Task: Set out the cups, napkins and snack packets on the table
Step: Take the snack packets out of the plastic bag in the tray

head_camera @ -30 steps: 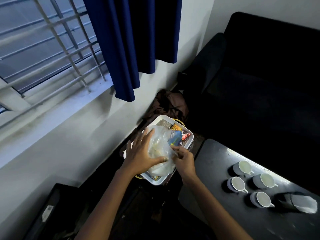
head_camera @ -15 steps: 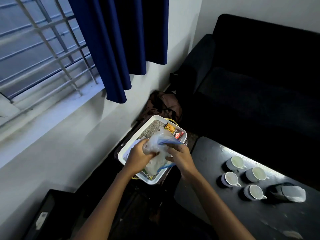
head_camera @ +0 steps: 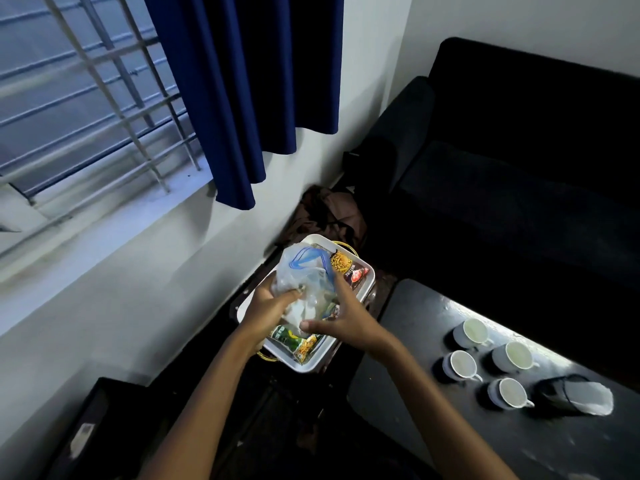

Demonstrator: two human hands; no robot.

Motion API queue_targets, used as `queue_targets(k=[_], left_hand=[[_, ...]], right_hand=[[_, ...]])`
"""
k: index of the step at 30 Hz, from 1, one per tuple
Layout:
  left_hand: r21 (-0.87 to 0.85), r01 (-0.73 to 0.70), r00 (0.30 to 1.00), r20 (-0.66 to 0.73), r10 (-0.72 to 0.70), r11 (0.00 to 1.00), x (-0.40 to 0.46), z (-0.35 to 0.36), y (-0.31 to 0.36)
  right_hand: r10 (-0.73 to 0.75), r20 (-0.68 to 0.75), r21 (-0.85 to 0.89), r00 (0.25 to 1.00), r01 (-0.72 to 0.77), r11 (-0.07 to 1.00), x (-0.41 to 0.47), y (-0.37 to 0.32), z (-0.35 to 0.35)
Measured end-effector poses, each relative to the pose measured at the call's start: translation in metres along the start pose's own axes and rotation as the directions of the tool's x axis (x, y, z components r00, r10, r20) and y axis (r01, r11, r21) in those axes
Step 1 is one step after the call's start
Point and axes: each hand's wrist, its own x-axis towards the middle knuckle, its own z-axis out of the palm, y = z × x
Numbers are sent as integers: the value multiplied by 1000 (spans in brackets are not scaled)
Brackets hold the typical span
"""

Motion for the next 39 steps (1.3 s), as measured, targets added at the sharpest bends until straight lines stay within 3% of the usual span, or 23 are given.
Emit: queue_targets(k=[2, 8, 13, 18, 22, 24, 27, 34, 39], left_hand=[[4, 8, 1000, 8, -8, 1000, -2, 1, 3], [-52, 33, 999, 15, -32, 998, -5, 11, 5], [-71, 56, 991, 126, -47, 996, -6, 22, 8], [-65, -52, 991, 118, 60, 997, -12, 44, 15], [23, -309, 939, 164, 302, 951, -26, 67, 21], [79, -371, 914, 209, 349, 925, -34, 80, 21], [146, -404, 895, 268, 357, 903, -47, 105, 18], [84, -440, 860, 325, 393, 894, -92, 178, 18], [94, -427, 852, 375, 365, 899, -132, 244, 8]], right_hand=[[-2, -41, 79, 999, 5, 997, 1, 0, 8], [-72, -309, -53, 948, 58, 997, 3, -3, 19], [-12, -468, 14, 884, 22, 1000, -1, 2, 15], [14, -616, -1, 788, -19, 1000, -21, 6, -2], [72, -663, 60, 745, -42, 997, -41, 16, -20], [72, -683, 69, 727, -34, 997, -53, 22, -28], [102, -693, 124, 714, -22, 992, -76, 31, -44], [115, -706, 191, 699, 31, 981, -143, 53, -93], [147, -770, 197, 621, 12, 980, -209, 73, -132]])
